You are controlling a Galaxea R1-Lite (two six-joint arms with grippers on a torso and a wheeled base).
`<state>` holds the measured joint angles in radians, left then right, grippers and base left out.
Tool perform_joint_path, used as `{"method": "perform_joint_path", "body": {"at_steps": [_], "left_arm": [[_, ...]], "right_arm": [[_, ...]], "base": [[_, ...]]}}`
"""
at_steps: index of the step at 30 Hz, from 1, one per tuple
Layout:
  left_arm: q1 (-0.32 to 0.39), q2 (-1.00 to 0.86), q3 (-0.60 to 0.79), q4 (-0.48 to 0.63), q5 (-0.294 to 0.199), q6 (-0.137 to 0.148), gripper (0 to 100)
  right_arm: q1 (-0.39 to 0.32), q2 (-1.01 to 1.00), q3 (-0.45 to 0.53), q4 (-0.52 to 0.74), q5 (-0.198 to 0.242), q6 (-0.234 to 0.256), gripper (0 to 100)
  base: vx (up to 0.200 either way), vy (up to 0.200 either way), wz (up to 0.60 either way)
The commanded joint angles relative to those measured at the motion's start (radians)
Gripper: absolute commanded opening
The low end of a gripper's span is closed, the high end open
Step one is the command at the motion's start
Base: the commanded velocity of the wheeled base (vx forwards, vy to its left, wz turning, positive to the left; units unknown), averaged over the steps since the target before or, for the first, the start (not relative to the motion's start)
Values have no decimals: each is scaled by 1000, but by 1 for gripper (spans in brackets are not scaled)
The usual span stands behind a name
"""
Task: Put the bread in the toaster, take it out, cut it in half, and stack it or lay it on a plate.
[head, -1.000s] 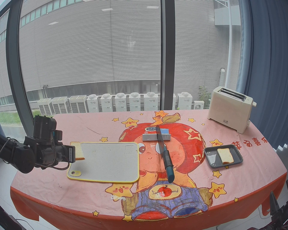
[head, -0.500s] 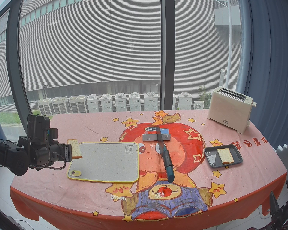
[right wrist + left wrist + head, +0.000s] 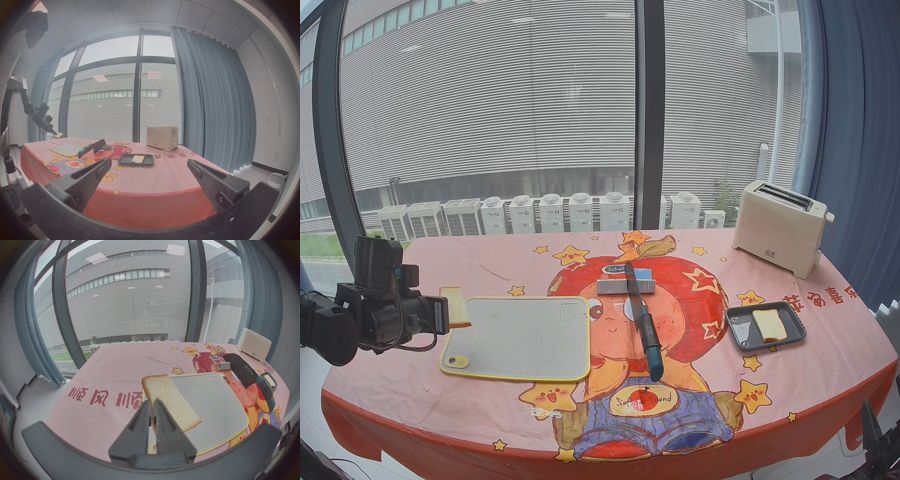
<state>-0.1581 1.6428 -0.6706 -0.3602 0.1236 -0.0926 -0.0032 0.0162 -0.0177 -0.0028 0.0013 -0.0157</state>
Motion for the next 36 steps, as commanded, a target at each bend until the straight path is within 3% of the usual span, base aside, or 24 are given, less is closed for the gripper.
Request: {"method": "perform_joint_path", "body": {"at_steps": [1, 12, 17, 36], "left_arm": [[3, 0, 0, 0, 2, -1, 0], [18, 8, 8, -75, 5, -4, 0], [18, 3, 6, -77, 5, -30, 0], [28, 0, 8, -68, 18, -29, 0]], "right_arm": [[0, -16, 18, 0, 0, -1, 100], [0, -16, 18, 0, 0, 0, 100], [0, -16, 18, 0, 2, -1, 100], [0, -16, 18, 0, 0, 0, 100]], "base": [[0, 0, 0], [0, 0, 0], [0, 0, 0], [0, 0, 0]]}}
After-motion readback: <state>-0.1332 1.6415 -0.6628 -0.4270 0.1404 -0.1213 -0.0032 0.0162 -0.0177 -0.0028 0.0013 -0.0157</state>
